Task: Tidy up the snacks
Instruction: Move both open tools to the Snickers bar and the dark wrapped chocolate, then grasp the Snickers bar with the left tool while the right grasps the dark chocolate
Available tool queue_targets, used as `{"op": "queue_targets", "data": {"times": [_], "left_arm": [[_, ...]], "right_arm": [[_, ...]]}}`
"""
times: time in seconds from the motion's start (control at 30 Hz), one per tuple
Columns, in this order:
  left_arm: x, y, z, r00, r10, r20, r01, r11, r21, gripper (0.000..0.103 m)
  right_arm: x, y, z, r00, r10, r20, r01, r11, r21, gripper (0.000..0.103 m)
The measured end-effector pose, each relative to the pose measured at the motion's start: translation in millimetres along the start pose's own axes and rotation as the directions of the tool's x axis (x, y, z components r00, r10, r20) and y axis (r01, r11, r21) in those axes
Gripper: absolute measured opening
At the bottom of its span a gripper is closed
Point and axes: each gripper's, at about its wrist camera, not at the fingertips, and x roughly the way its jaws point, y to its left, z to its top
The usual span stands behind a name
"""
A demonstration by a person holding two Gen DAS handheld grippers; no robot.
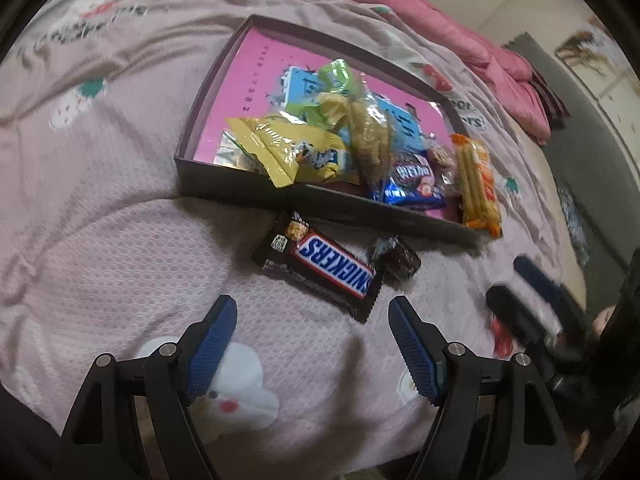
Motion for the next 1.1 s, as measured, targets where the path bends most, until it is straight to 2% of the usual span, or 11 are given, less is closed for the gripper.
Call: {"op": "queue_targets", "data": {"times": [0.4, 0.53, 0.67, 0.77, 0.87, 1.0, 1.1], "left_arm": [[26.3, -8.9, 20.6, 0.997, 0.071, -0.003, -0.071, 0.996, -0.053, 0.079], [33.0, -11.8, 25.5, 0.997, 0.078, -0.001, -0.078, 0.995, -0.054, 0.079], [39.5, -12.9, 27.7, 0.996, 0.094, -0.006, -0.094, 0.994, -0.056, 0.078], [43.3, -13.1, 27.7, 0.995, 0.098, 0.002, -0.098, 0.994, -0.053, 0.077], [46.7, -10.0, 27.9, 0.996, 0.093, 0.007, -0.092, 0.994, -0.055, 0.073], [45.4, -5.8, 27.3, 0.996, 0.091, 0.013, -0.089, 0.994, -0.07, 0.067], [44.1, -5.4, 24.7, 0.995, 0.097, 0.031, -0.095, 0.993, -0.069, 0.063]], "right_arm": [[26.7, 13.0, -2.1, 0.999, 0.009, -0.038, -0.012, 0.996, -0.084, 0.086], [38.6, 19.6, -2.2, 0.999, 0.015, -0.048, -0.02, 0.993, -0.12, 0.075], [50.4, 29.1, -4.2, 0.999, 0.013, -0.051, -0.022, 0.984, -0.178, 0.07], [60.7, 34.3, -3.5, 0.997, 0.026, -0.068, -0.04, 0.977, -0.209, 0.058], [66.0, 38.5, -3.8, 0.997, 0.044, -0.07, -0.059, 0.971, -0.23, 0.052], [75.0, 47.7, -8.2, 0.993, 0.057, -0.101, -0.083, 0.958, -0.274, 0.03], [73.6, 50.1, -9.8, 0.994, 0.043, -0.104, -0.072, 0.954, -0.291, 0.029]]}}
